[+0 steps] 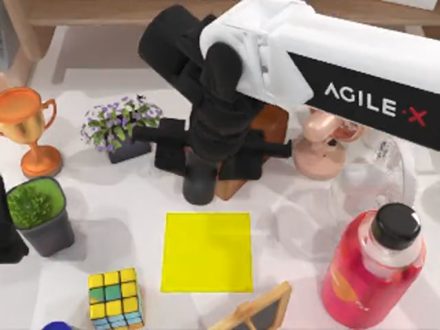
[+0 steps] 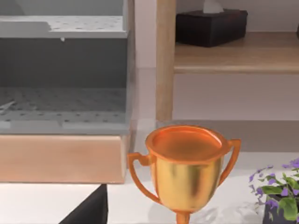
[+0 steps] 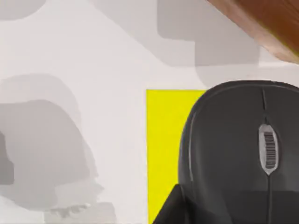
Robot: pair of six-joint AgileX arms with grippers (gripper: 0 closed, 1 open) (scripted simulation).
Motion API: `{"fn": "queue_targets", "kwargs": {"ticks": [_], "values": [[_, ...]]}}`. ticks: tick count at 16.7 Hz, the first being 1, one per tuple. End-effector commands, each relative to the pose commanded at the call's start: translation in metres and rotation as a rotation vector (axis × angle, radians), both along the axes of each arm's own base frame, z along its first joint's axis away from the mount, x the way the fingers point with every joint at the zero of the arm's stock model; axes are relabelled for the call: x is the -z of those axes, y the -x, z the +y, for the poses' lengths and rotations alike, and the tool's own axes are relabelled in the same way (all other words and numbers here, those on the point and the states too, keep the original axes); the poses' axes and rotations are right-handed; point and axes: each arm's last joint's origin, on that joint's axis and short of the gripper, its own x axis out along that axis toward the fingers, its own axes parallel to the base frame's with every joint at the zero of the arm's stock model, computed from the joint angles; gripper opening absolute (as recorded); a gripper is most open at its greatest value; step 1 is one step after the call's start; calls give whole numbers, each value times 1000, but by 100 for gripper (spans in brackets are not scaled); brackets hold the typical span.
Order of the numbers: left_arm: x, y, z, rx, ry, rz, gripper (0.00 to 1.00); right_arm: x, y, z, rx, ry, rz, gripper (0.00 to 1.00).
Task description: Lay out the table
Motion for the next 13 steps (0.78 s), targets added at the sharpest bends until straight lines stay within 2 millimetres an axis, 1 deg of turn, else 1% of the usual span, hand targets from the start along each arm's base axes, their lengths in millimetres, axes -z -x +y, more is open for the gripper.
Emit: {"fn": "queue_targets", "kwargs": {"ticks": [1,3,5,6,13], "values": [[0,0,0,0,0,0,100,17,7,7,-16,35,24,0],[0,0,0,0,0,0,100,48,18,16,-37,106,66,0],[0,0,0,0,0,0,100,67,25,18,-45,157,93,0],[0,0,0,0,0,0,100,71,26,18,-47,168,98,0],[0,0,0,0,0,0,100,69,24,18,-45,157,96,0]]}}
